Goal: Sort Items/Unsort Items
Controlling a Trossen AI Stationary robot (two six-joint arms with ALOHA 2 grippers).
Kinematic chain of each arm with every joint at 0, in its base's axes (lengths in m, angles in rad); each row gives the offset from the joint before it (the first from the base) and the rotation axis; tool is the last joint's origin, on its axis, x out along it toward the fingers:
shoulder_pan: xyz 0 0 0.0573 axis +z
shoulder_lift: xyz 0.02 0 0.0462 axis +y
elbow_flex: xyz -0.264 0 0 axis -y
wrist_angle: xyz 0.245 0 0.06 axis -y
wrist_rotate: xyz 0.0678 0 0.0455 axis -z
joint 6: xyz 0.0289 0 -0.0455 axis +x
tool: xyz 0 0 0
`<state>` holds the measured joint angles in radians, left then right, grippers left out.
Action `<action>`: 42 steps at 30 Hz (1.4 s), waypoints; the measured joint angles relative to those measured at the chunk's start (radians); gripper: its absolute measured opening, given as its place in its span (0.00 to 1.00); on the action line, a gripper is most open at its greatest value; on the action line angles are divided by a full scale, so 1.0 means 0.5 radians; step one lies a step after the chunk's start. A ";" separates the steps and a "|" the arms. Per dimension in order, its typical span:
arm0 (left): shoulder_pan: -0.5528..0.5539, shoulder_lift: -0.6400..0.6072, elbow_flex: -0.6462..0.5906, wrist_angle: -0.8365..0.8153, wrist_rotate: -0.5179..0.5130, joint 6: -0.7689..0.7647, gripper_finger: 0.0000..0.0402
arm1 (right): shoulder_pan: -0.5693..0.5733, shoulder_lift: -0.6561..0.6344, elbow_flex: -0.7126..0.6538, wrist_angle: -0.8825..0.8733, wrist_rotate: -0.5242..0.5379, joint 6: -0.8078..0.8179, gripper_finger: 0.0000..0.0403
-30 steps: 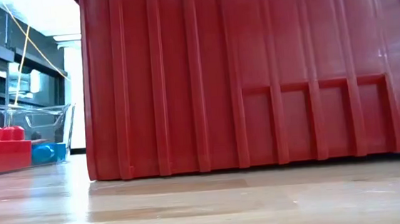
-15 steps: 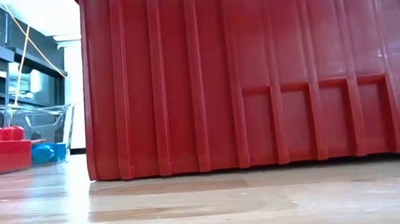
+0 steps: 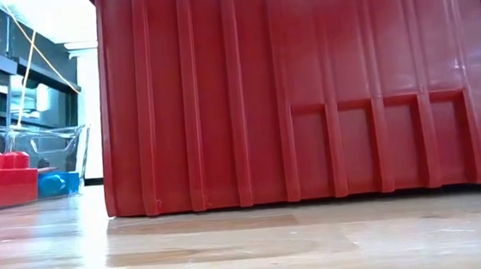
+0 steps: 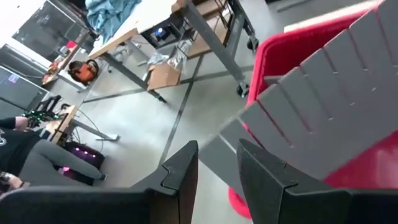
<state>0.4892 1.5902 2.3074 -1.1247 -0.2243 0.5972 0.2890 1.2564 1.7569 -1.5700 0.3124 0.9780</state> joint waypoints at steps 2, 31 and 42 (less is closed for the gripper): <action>0.000 0.003 0.000 0.018 0.026 -0.046 0.27 | 0.021 -0.012 0.070 -0.020 0.025 0.140 0.00; 0.004 0.008 -0.008 0.036 0.138 0.018 0.27 | 0.771 0.358 0.122 2.102 0.470 0.444 0.00; 0.003 0.008 -0.008 0.031 0.202 -0.109 0.27 | 0.701 0.597 0.121 2.514 0.550 0.476 0.00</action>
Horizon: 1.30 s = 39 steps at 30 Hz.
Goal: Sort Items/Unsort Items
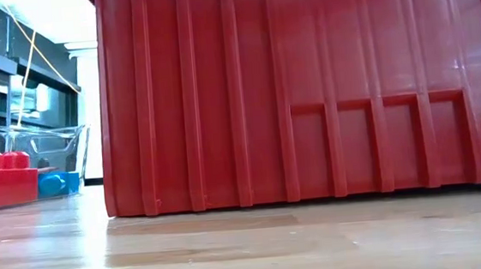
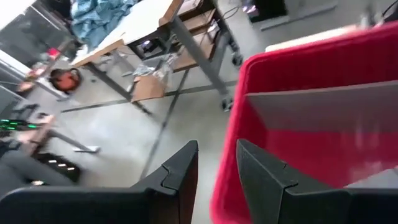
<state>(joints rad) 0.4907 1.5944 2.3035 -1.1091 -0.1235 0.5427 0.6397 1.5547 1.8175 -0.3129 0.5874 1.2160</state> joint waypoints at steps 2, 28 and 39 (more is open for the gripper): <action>-0.008 0.000 0.000 -0.005 0.102 -0.104 0.27 | -0.028 0.038 0.000 0.184 -0.095 -0.193 0.00; -0.538 -0.016 0.001 0.373 0.545 -1.928 0.27 | -0.308 -0.242 0.002 0.572 -0.149 -1.667 0.00; -0.574 -0.012 -0.001 0.520 0.509 -1.971 0.27 | -0.041 -0.297 0.005 -0.926 0.973 -0.467 0.00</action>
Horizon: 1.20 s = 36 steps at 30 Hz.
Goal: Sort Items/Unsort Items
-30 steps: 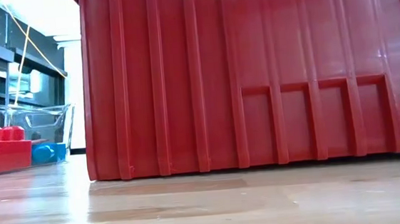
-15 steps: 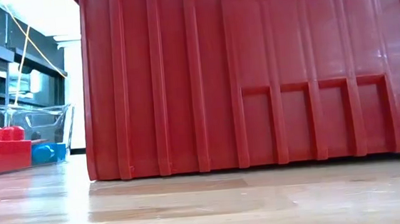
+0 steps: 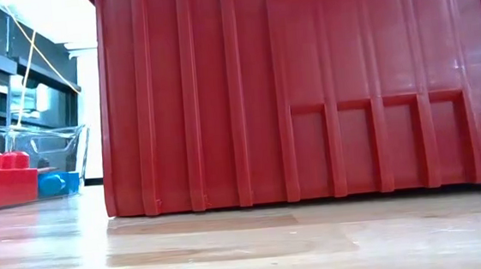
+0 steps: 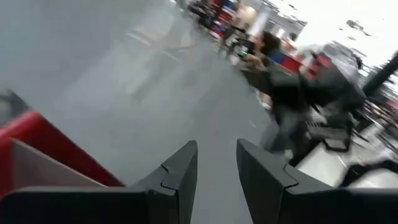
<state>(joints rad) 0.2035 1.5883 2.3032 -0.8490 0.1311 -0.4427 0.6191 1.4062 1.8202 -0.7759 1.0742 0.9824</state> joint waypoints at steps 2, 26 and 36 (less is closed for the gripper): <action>-0.001 0.000 0.000 0.001 -0.006 0.012 0.27 | 0.079 -0.010 0.000 -0.424 0.060 0.470 0.00; -0.100 -0.002 0.001 -0.531 -0.149 0.609 0.27 | 0.192 0.014 0.116 -1.545 -0.064 1.491 0.00; -0.098 0.018 -0.125 -1.044 -0.653 0.829 0.27 | -0.137 0.313 0.118 -1.575 -0.641 1.021 0.00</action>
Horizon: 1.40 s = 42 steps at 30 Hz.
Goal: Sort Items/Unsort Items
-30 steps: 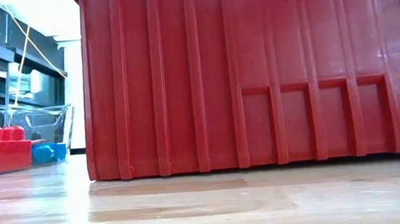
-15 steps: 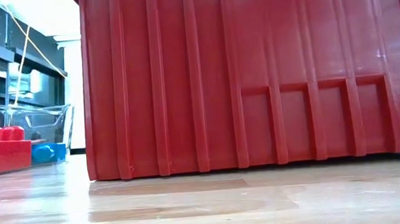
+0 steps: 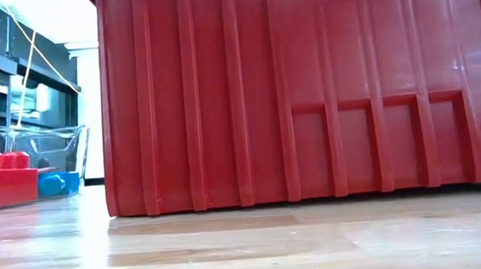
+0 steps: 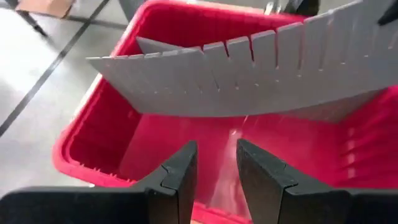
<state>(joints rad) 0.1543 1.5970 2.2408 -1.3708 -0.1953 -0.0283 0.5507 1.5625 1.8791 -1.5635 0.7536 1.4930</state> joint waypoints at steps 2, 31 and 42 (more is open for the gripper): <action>-0.001 -0.001 -0.090 0.037 -0.001 0.052 0.27 | -0.042 0.065 0.041 0.002 0.022 -0.059 0.00; 0.100 -0.503 -2.309 1.704 0.109 -0.097 0.27 | -0.213 0.475 0.403 -0.012 0.093 0.054 0.00; 0.116 -0.181 -2.379 2.266 -0.071 0.031 0.27 | -0.317 0.475 0.403 -0.014 0.030 0.145 0.00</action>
<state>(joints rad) 0.2124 1.5067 1.0512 -0.2376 -0.2307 -0.0128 0.3920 1.8000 2.0804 -1.5703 0.7685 1.5654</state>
